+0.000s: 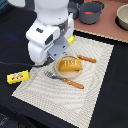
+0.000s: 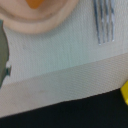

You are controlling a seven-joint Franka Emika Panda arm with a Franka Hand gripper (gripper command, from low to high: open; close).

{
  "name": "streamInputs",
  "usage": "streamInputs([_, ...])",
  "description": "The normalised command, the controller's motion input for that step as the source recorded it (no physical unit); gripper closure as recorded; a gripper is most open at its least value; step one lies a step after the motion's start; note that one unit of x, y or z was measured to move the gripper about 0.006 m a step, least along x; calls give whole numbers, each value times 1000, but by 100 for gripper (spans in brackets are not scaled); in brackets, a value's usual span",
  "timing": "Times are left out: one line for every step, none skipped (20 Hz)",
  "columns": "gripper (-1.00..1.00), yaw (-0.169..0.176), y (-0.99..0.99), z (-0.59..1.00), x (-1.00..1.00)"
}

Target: Interact with the objects in diverse but meaningful ways.

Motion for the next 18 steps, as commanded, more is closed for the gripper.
streamInputs([-100, 81, -300, 214, -740])
streamInputs([-100, 81, -300, 226, -723])
streamInputs([-100, 78, -271, 203, -760])
streamInputs([-100, 77, -229, 160, -803])
streamInputs([-100, 74, -214, 120, -831])
streamInputs([-100, 80, -171, 97, -846])
streamInputs([-100, 78, -169, 77, -857])
streamInputs([-100, 75, -163, 69, -863])
streamInputs([-100, 77, -169, 40, -851])
streamInputs([-100, 74, -174, 9, -831])
streamInputs([-100, 72, -180, 0, -757])
streamInputs([-100, 72, -223, 0, -711])
streamInputs([-100, 76, -251, 0, -589])
streamInputs([-100, 93, -257, 17, -503])
streamInputs([-100, 114, -297, 34, -491])
streamInputs([-100, 140, -314, 26, -474])
streamInputs([-100, 163, -300, 0, -434])
streamInputs([-100, 184, -323, 0, -326])
